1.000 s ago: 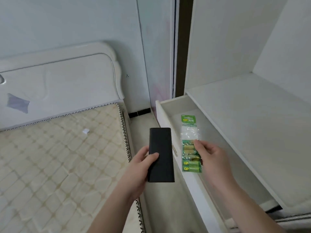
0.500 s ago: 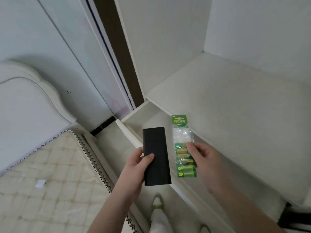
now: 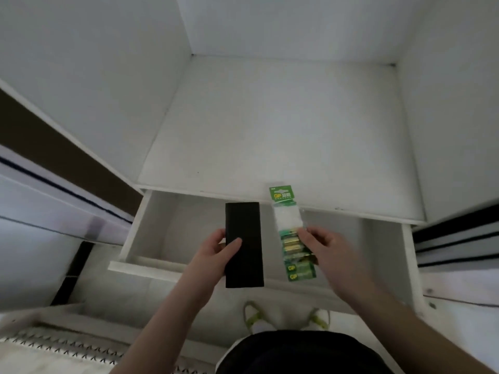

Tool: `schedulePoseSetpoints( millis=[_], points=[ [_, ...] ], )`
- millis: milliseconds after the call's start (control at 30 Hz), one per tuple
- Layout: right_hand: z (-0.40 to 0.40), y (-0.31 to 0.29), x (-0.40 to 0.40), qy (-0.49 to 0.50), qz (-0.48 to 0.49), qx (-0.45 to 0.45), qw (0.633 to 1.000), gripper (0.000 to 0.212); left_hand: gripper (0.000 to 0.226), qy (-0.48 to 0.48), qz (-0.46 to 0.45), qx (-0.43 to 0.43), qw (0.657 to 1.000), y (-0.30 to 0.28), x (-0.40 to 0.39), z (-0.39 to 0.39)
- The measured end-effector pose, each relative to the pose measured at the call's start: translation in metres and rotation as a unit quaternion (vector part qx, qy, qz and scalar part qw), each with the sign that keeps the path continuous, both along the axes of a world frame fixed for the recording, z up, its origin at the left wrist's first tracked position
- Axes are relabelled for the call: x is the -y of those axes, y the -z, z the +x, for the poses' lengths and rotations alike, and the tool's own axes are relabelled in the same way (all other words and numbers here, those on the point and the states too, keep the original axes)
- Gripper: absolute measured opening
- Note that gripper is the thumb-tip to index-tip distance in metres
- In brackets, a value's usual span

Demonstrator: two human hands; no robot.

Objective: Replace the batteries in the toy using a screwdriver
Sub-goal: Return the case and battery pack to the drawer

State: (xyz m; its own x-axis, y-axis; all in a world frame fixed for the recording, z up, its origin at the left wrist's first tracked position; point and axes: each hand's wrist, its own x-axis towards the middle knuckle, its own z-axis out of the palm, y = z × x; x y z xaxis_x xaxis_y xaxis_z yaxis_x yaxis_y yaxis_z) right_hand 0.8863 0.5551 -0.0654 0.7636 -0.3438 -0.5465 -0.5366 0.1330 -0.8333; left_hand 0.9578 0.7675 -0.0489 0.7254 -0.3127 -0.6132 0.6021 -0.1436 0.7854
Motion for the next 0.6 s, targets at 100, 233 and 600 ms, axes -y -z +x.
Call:
schedulePoseSetpoints(
  millis=[100, 233, 600],
  points=[
    [-0.006, 0.003, 0.005, -0.021, -0.053, -0.01, 0.998, 0.018, 0.022, 0.032, 0.004, -0.011, 0.999, 0.015, 0.007, 0.008],
    [-0.018, 0.013, 0.013, -0.009, -0.06, -0.027, 0.998, 0.019, 0.024, 0.081, 0.032, -0.023, 0.996, 0.033, 0.015, 0.011],
    [-0.03, 0.036, 0.043, -0.076, -0.058, -0.029, 0.995, 0.014, 0.017, 0.061, 0.063, -0.022, 0.996, 0.036, 0.034, 0.008]
  ],
)
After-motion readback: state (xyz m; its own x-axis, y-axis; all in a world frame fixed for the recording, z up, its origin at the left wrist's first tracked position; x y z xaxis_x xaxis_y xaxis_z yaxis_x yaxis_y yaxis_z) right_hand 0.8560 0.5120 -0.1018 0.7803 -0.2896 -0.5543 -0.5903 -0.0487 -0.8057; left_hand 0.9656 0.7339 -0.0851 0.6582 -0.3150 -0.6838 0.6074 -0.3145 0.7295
